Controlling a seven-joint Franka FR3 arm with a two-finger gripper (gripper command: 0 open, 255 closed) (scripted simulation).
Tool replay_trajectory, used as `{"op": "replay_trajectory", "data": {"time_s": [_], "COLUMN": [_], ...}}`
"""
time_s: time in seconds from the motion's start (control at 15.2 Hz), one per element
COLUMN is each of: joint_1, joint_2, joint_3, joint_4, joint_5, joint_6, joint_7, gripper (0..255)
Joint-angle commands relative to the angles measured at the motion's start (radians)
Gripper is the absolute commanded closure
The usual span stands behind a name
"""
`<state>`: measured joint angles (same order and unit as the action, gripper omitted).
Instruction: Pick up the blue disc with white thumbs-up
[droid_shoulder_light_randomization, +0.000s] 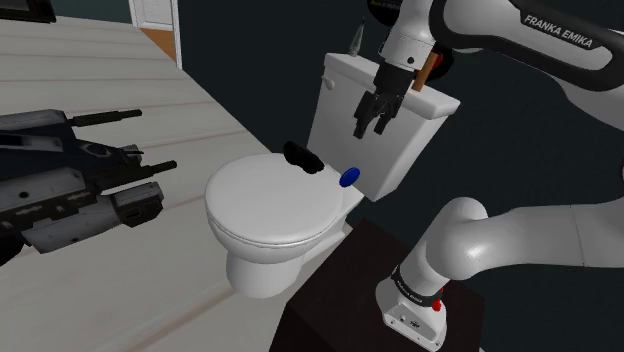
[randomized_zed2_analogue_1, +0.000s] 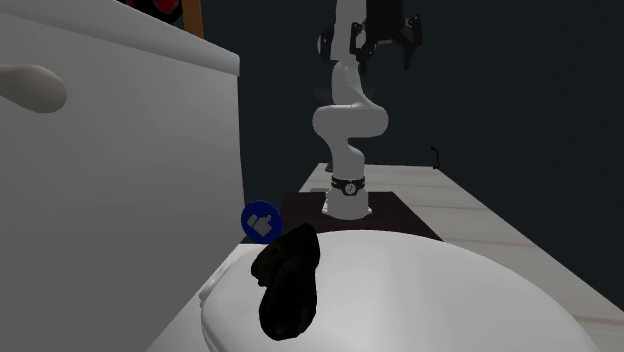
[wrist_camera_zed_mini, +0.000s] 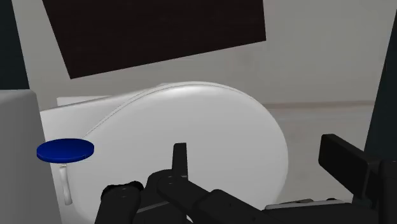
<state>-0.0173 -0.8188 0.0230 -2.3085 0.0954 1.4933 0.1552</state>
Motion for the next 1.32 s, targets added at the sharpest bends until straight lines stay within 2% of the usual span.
{"op": "replay_trajectory", "data": {"time_s": [0.0,0.66,1.25], "joint_1": [0.000,0.060,0.094], "joint_2": [0.000,-0.044,0.090], "joint_3": [0.000,-0.205,-0.429], "joint_4": [0.000,-0.241,-0.330], "joint_5": [0.000,-0.249,-0.495], "joint_6": [0.000,0.161,0.415], "joint_7": [0.000,-0.510,-0.945], "gripper": [0,0,0]}}
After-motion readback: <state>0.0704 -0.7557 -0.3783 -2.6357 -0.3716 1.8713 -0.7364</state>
